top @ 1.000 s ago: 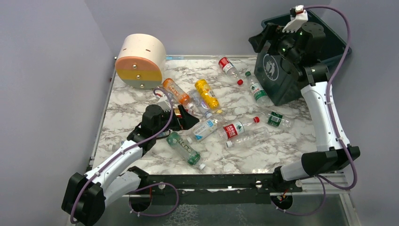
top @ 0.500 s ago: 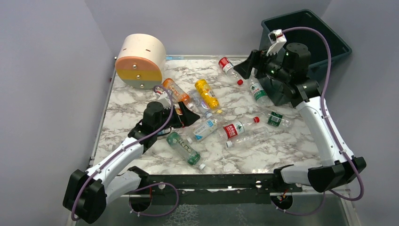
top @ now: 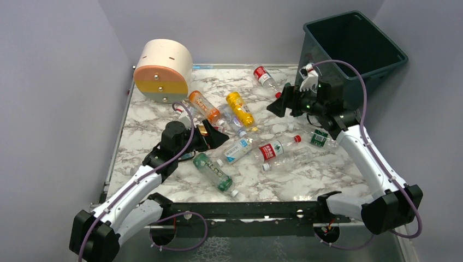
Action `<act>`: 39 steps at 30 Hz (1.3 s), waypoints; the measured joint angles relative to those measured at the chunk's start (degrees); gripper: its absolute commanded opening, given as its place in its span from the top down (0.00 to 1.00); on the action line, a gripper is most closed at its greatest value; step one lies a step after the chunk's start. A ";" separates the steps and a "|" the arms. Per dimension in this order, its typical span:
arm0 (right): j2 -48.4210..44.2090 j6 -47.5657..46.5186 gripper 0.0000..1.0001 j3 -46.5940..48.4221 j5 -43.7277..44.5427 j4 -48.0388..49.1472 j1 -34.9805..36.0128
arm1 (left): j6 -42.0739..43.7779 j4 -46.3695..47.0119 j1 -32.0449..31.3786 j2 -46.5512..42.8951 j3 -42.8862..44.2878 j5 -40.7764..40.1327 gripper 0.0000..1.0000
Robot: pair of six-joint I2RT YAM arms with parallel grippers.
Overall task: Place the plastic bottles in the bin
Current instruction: Pick up the plastic bottle at the center of the board.
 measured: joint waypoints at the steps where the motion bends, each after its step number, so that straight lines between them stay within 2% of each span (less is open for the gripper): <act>1: 0.00 0.11 0.01 -1.09 -0.02 0.20 0.00 | -0.24 0.24 0.00 -0.87 -0.52 -0.02 0.01; 6: 0.13 0.83 0.01 -5.97 -0.15 1.36 0.00 | -0.68 1.22 0.00 -4.57 -3.72 -0.02 0.01; 16: 0.20 1.49 0.00 -11.69 -0.28 1.97 0.00 | -0.57 2.10 0.00 -6.10 -6.88 -0.04 0.01; 30: -1.09 2.49 0.01 -12.94 2.12 1.29 0.00 | 1.38 2.23 0.00 -7.96 -7.23 -1.51 0.01; 39: -1.75 2.71 0.01 -12.96 2.45 0.76 0.00 | 0.68 3.61 0.00 -8.46 -10.34 -1.77 0.01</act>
